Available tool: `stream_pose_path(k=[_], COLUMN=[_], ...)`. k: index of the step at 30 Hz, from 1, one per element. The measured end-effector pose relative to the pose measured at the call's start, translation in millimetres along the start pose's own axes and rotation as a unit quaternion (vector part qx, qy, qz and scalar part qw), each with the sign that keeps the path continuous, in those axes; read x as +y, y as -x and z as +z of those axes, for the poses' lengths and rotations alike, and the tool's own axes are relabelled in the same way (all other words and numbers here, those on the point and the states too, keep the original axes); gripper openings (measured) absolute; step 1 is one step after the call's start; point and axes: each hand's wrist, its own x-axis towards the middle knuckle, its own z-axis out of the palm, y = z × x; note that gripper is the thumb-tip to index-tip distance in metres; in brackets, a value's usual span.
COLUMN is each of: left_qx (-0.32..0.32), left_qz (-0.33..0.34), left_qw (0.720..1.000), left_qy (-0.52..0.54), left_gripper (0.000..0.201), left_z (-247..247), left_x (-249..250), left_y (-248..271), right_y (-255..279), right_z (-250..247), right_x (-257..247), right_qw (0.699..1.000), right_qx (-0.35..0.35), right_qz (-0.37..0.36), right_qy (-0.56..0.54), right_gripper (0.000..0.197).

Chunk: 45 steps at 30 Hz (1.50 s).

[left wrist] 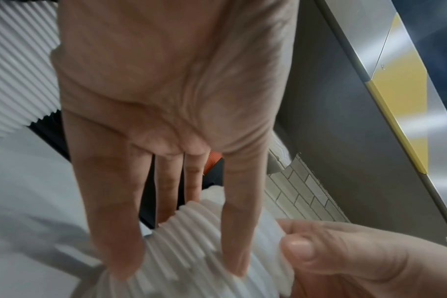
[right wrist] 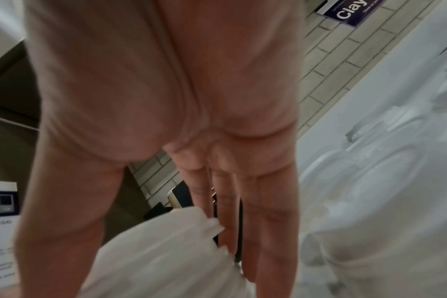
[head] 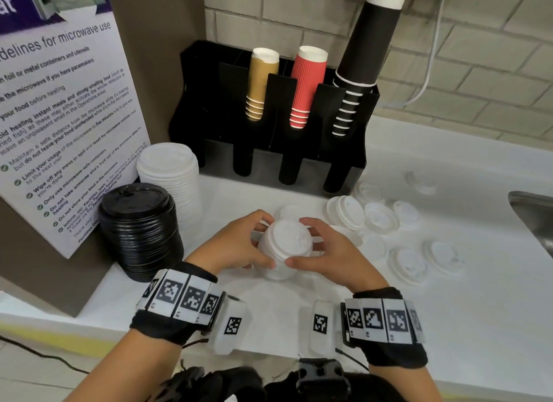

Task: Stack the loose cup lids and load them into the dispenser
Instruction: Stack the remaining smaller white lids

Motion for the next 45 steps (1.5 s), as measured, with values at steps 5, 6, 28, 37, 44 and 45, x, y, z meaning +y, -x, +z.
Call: stream_pose_path(k=[5, 6, 28, 37, 44, 45], left_qx=[0.003, -0.001, 0.009, -0.006, 0.018, 0.027], left_qz=[-0.005, -0.003, 0.018, 0.030, 0.036, 0.039], left_qw=[1.000, 1.000, 1.000, 0.999, 0.999, 0.998], left_qy=[0.010, 0.010, -0.022, -0.021, -0.035, -0.042], left_gripper=[0.070, 0.075, 0.075, 0.072, 0.069, 0.069], left_z=[-2, -2, 7, 8, 11, 11], left_x=[2, 2, 12, 14, 9, 9], left_y=[4, 5, 5, 3, -6, -8], right_y=[-1, -1, -59, -125, -99, -91], right_z=[5, 5, -29, -6, -47, -50], right_x=[-3, -3, -28, -28, -44, -47], right_qw=[0.999, 0.999, 0.986, 0.870, 0.959, 0.972], right_qx=[0.017, 0.019, 0.011, -0.155, -0.021, -0.004], right_qz=[-0.019, -0.021, 0.008, 0.076, 0.007, -0.004], right_qy=[0.033, 0.038, 0.164, 0.463, 0.283, 0.235], right_gripper=[0.057, 0.058, 0.048, 0.067, 0.053, 0.052])
